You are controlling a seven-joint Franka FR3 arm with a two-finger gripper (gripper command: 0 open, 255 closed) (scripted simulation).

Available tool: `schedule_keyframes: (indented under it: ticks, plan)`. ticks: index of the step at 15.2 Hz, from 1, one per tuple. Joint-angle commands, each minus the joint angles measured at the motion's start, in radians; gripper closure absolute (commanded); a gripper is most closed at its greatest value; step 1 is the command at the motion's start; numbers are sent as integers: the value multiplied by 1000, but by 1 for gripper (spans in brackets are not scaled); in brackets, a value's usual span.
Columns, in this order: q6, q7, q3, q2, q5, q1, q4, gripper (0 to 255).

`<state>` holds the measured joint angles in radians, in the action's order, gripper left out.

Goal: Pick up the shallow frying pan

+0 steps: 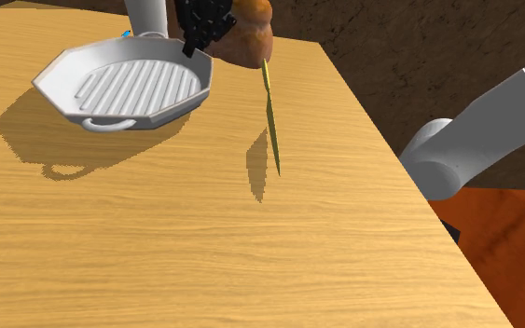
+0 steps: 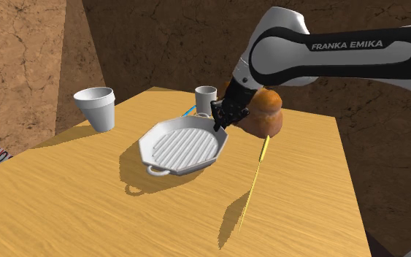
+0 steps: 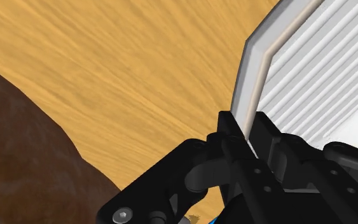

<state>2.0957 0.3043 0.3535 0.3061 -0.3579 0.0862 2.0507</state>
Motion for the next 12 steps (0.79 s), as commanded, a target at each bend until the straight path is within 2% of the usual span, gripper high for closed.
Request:
schedule_keyframes:
  ticks: [1, 10, 12]
  plan:
    - [-27, 8, -1, 2, 5, -1, -25, 255]
    - [-143, 39, -8, -13, 26, -10, -159, 255]
    - [-144, 40, -8, -14, 27, -10, -161, 255]
